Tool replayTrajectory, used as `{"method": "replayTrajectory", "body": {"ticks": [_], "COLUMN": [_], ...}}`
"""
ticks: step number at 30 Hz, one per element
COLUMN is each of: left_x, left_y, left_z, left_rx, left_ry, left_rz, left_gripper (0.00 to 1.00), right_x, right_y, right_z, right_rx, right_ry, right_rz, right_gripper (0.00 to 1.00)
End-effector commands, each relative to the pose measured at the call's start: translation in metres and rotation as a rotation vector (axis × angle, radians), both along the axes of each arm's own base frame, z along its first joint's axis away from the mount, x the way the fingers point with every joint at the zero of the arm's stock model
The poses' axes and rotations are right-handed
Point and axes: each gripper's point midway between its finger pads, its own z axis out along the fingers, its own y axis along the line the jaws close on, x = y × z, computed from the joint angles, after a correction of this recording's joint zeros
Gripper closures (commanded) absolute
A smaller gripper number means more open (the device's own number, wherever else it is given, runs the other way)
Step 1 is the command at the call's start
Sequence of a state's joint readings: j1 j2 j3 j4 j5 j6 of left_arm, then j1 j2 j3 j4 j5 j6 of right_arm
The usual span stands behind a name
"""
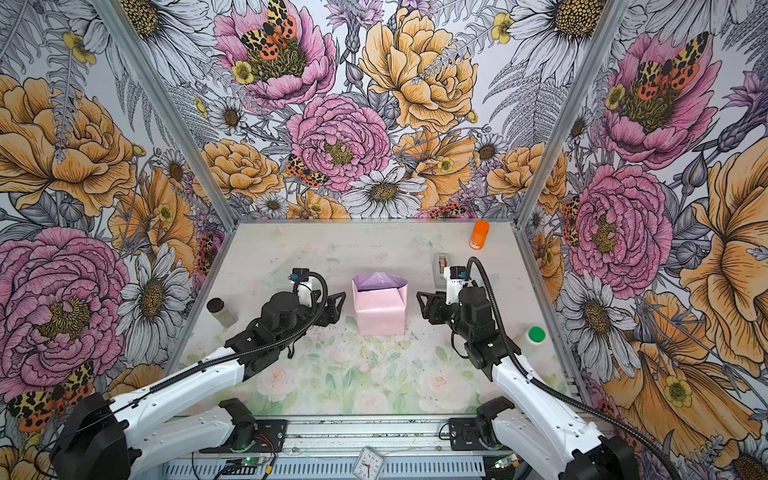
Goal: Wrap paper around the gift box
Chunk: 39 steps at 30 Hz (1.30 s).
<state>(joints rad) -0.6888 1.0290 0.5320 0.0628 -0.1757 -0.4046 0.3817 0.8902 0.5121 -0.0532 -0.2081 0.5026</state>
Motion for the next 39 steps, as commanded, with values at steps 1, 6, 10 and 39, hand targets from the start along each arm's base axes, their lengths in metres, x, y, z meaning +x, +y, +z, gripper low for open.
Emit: {"method": "replayTrajectory", "body": {"ticks": [1, 6, 10, 39], "left_x": [-0.006, -0.001, 0.004, 0.03], "left_y": [0.008, 0.014, 0.011, -0.013], "left_z": [-0.019, -0.03, -0.031, -0.016], "left_rx": [-0.025, -0.048, -0.032, -0.014], "left_ry": [0.049, 0.075, 0.082, 0.034], "left_rz": [0.018, 0.046, 0.034, -0.018], "left_gripper": [0.14, 0.15, 0.15, 0.15], "right_x": [-0.011, -0.004, 0.009, 0.023], "right_y": [0.02, 0.038, 0.044, 0.046], "right_z": [-0.002, -0.006, -0.009, -0.011], "right_rx": [-0.018, -0.039, -0.061, -0.084], "right_ry": [-0.011, 0.008, 0.009, -0.009], "right_rz": [0.103, 0.143, 0.132, 0.079], "right_gripper": [0.35, 0.38, 0.42, 0.69]}}
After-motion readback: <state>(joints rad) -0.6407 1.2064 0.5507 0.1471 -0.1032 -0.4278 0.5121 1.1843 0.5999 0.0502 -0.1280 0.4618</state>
